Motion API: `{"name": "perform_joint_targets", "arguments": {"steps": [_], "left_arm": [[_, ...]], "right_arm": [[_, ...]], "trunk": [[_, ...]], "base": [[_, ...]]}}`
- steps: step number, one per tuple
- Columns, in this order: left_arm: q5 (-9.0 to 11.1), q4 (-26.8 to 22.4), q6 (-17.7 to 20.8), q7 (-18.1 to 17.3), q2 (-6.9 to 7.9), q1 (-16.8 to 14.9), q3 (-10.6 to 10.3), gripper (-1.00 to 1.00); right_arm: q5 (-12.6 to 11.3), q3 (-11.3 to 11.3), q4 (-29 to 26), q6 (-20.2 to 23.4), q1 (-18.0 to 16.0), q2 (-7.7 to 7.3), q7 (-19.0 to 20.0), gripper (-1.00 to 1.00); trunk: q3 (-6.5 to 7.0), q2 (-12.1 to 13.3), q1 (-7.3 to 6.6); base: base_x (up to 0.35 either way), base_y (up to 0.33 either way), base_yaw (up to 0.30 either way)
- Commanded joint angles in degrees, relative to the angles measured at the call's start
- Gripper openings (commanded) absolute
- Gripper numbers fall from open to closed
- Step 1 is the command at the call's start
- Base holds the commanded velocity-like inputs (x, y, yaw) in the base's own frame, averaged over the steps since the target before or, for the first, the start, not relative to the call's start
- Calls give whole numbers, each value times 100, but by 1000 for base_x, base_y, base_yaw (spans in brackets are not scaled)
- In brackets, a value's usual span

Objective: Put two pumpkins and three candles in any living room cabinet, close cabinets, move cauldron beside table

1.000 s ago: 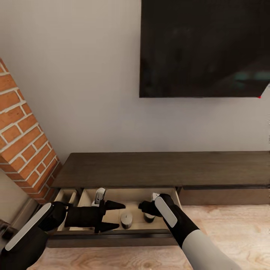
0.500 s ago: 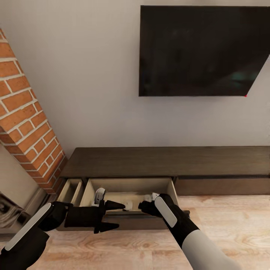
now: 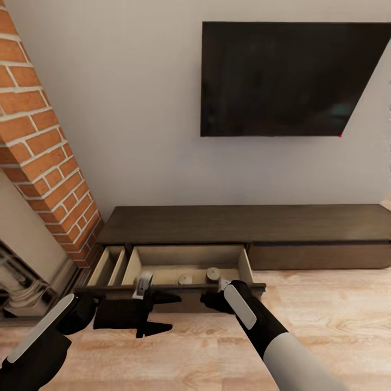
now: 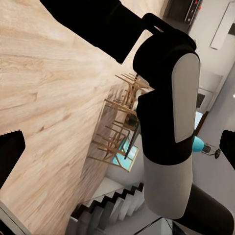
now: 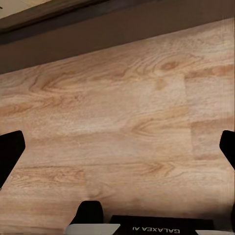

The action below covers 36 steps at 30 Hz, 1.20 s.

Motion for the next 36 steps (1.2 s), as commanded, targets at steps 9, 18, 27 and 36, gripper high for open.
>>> {"name": "perform_joint_targets", "arguments": {"steps": [9,18,27,36], "left_arm": [[61,35,-15,82,3,-5,7,100],[-401,53,-52,123,7,-5,121,100],[-983,161,-84,167,0,-8,147,100],[-1254,501,-77,134,12,-12,607,100]], "right_arm": [[-60,14,1,0,-4,-9,-53,100],[-60,5,-6,0,-4,-27,-51,100],[-52,28,5,-8,-4,-9,-60,100],[-60,23,45,-7,-4,-8,-59,100]], "trunk": [[-5,-3,-4],[-131,-284,150],[-292,-645,348],[-454,-1006,546]], "base": [[-316,0,0],[-204,0,0],[-120,0,0],[-119,0,0]]}}
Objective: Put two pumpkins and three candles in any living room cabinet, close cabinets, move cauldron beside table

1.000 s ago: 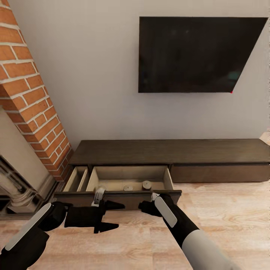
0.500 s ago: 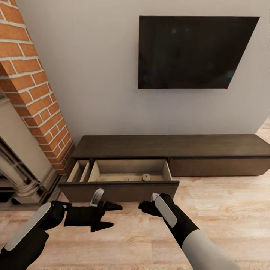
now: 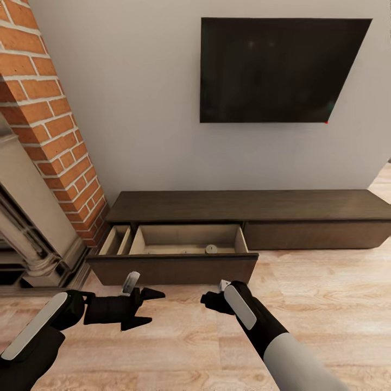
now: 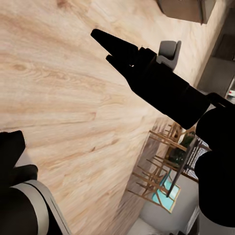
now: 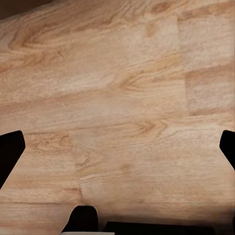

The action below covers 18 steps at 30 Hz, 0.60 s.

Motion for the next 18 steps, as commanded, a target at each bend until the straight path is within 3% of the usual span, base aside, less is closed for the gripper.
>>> {"name": "perform_joint_targets", "arguments": {"steps": [1,5,8,10,15,18], "left_arm": [[56,-3,-8,60,4,-5,-2,100],[36,-1,-12,96,10,-5,2,100],[-171,-1,-18,254,6,-6,12,100],[-537,-1,-36,361,-19,-6,22,100],[-1829,-1,-218,414,-103,-6,255,100],[-2618,-1,-464,418,-197,-6,294,100]], "right_arm": [[-60,14,-6,0,-4,-3,-59,100],[-60,14,-8,0,-4,-4,-59,100],[-56,14,-28,-6,-4,-4,-59,100],[-53,14,-36,-25,-4,-4,-59,100],[-24,14,-39,-52,-4,2,-59,100],[24,21,-52,-77,-4,4,-62,100]], "trunk": [[-23,-44,21],[-95,-205,109],[-149,-325,175],[-185,-405,219],[-275,-606,328],[-329,-726,394]], "base": [[-119,0,0],[-119,0,0],[-115,0,0],[-49,0,0],[-10,0,0],[-1,0,0]]}}
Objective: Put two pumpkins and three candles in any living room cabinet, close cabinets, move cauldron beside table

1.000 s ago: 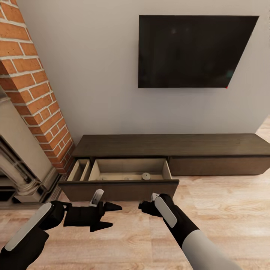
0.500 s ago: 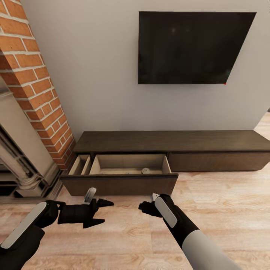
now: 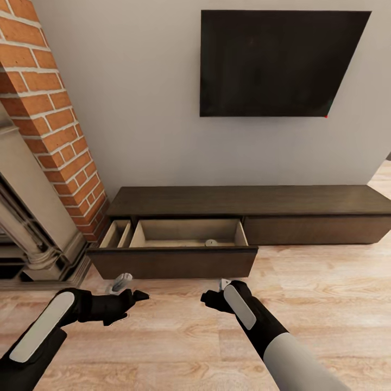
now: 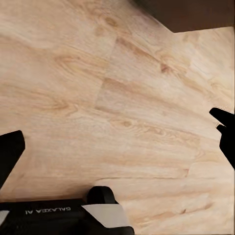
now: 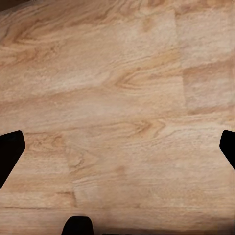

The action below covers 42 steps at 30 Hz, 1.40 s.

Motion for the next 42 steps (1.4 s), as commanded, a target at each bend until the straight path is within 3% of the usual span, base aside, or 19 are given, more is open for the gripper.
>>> {"name": "perform_joint_targets", "arguments": {"steps": [1,2,4,5,10,11,15,17,21,24,26,32,38,42], "left_arm": [[-222,-6,-98,60,-17,-5,-2,100],[-361,-6,-139,61,-25,-5,-3,100],[-1028,-1,-335,58,-105,-5,-22,100],[-1152,1,-370,57,-145,-5,-26,100],[-2406,371,-523,46,-695,-11,-49,100],[-2528,403,-528,44,-744,-11,-50,100],[-3405,523,-546,1,-1017,-13,-58,100],[-3682,539,-551,-10,-1100,-13,-66,100],[-3920,627,-619,-16,-1168,-14,-75,100],[-3981,660,-738,-17,-1181,-14,-98,100],[-3996,666,-833,-18,-1179,-14,-179,100],[-4128,718,-1020,-18,-1177,-14,-480,100],[-5041,926,-1872,-27,-1184,-14,-886,100],[-5169,947,-2028,-34,-1180,-14,-946,100]], "right_arm": [[-49,21,-12,-6,-4,-2,-61,100],[-45,24,-12,-12,-4,0,-62,100],[-29,31,22,-130,-4,0,-64,100],[-27,32,31,-171,-4,-2,-64,100],[24,124,69,-766,-4,-16,-67,100],[69,185,75,-880,-4,-17,-69,100],[194,388,94,-1246,-4,-24,-71,100],[225,453,154,-1446,-4,-31,-67,100],[259,609,396,-1813,-4,-33,-65,100],[265,940,561,-2150,-4,-9,-70,100],[272,1227,632,-2378,-4,2,-77,100],[261,1463,675,-2682,-4,7,-139,100],[301,1502,784,-2817,-4,14,-165,100],[480,1501,826,-3077,-4,5,-186,100]], "trunk": [[-23,-44,22],[-41,-84,44],[-77,-165,88],[-95,-205,110],[-185,-405,220],[-203,-445,242],[-275,-606,330],[-311,-686,373],[-382,-846,461],[-436,-967,527],[-472,-1047,571],[-580,-1287,703],[-688,-1528,835],[-759,-1689,923]], "base": [[0,0,0],[0,0,0],[0,0,0],[0,0,0],[0,0,0],[0,0,0],[0,0,0],[0,0,0],[0,0,0],[0,0,0],[0,0,0],[0,0,0],[0,0,0],[0,0,0]]}}
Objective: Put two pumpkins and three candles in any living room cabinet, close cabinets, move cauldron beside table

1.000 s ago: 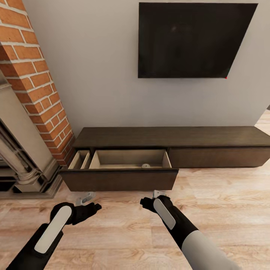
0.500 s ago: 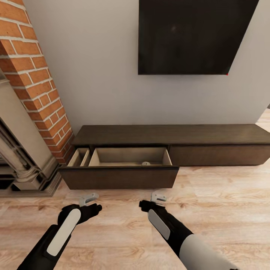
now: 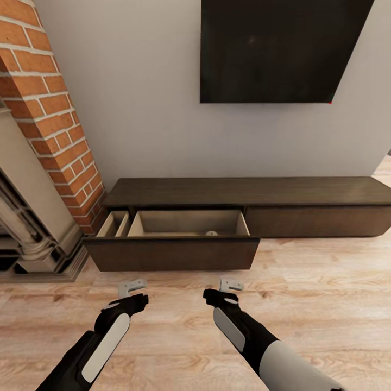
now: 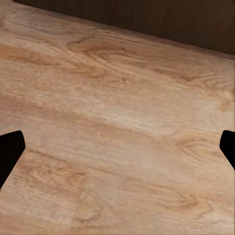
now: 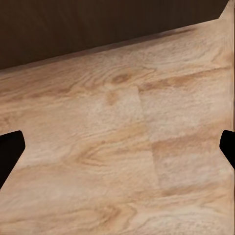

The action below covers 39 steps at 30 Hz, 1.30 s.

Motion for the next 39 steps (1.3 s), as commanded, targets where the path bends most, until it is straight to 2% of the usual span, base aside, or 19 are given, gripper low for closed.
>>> {"name": "perform_joint_targets", "arguments": {"steps": [1,5,10,13,17,18,25,33,37,39], "left_arm": [[42,-6,-5,55,7,-6,-21,100],[24,-4,-33,47,3,-6,-48,100],[14,-43,-46,45,15,-6,-320,100],[6,-51,-71,45,17,-6,-433,100],[9,-104,-219,40,32,-6,-500,100],[10,-134,-230,38,33,-6,-517,100],[11,-278,-248,36,72,-6,-614,100],[11,-291,-249,36,80,-4,-632,100],[10,-292,-251,38,78,-5,-686,100],[1,-292,-257,45,74,-5,-818,100]], "right_arm": [[12,24,-6,-37,-6,-1,-45,100],[246,24,3,-477,-6,6,-52,100],[432,24,5,-655,-4,-2,-53,100],[532,24,5,-949,22,-3,-53,100],[958,24,12,-1285,64,-15,-53,100],[1002,24,13,-1309,70,-16,-53,100],[1077,24,14,-1486,137,-34,-55,100],[1116,31,-5,-1588,271,-42,-11,100],[1330,264,-188,-1595,289,-51,-5,100],[1436,394,-455,-1594,291,-52,-4,100]], "trunk": [[-23,-44,22],[-95,-204,110],[-185,-405,219],[-239,-525,285],[-311,-686,373],[-329,-726,395],[-454,-1007,549],[-598,-1327,725],[-670,-1488,812],[-706,-1568,856]], "base": [[0,0,0],[0,0,0],[0,0,0],[0,0,0],[0,0,0],[0,0,0],[0,0,0],[0,0,0],[0,0,0],[0,0,0]]}}
